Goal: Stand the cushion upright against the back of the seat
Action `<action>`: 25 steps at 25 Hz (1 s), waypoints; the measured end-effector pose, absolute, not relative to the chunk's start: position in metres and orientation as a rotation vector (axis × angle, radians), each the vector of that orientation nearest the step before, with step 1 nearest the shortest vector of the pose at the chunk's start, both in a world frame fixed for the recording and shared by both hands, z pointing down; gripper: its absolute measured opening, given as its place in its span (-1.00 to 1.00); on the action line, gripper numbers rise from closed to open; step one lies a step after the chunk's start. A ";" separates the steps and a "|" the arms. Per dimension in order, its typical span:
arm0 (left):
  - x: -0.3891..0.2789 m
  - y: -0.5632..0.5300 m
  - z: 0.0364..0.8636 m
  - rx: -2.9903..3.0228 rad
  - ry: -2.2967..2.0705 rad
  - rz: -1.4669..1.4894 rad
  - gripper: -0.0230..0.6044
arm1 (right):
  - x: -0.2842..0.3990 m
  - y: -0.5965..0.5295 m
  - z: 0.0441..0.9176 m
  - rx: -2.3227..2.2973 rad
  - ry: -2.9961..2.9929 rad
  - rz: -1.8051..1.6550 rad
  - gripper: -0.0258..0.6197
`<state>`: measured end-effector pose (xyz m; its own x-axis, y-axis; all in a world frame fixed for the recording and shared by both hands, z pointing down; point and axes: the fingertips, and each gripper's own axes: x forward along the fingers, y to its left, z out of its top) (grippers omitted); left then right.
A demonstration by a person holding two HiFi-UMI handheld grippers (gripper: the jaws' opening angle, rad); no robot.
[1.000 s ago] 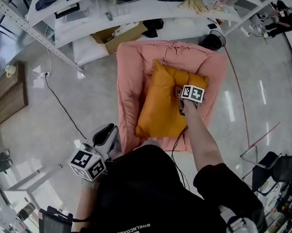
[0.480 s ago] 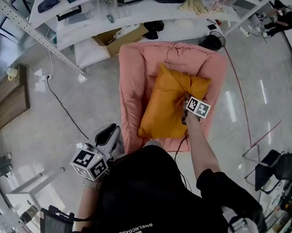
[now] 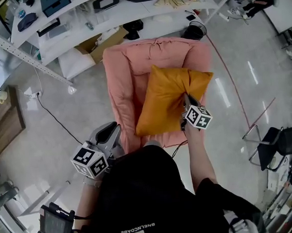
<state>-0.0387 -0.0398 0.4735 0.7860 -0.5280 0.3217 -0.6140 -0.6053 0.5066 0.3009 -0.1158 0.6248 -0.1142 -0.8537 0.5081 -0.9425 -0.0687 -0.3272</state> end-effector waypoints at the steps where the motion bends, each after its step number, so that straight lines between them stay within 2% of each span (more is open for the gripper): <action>1: -0.036 -0.040 0.473 2.367 -0.833 0.184 -0.71 | 0.299 -0.114 0.616 1.995 -2.052 0.904 -0.88; 10: -0.030 -0.042 0.468 2.377 -0.805 0.168 -0.71 | 0.280 -0.141 0.551 1.953 -2.138 0.584 -0.88; 18: -0.050 -0.049 0.471 2.338 -0.904 0.141 -0.71 | 0.251 -0.187 0.522 1.823 -2.222 0.396 -0.88; 25: -0.062 -0.052 0.473 2.316 -0.960 0.127 -0.71 | 0.239 -0.228 0.547 1.757 -2.189 0.453 -0.87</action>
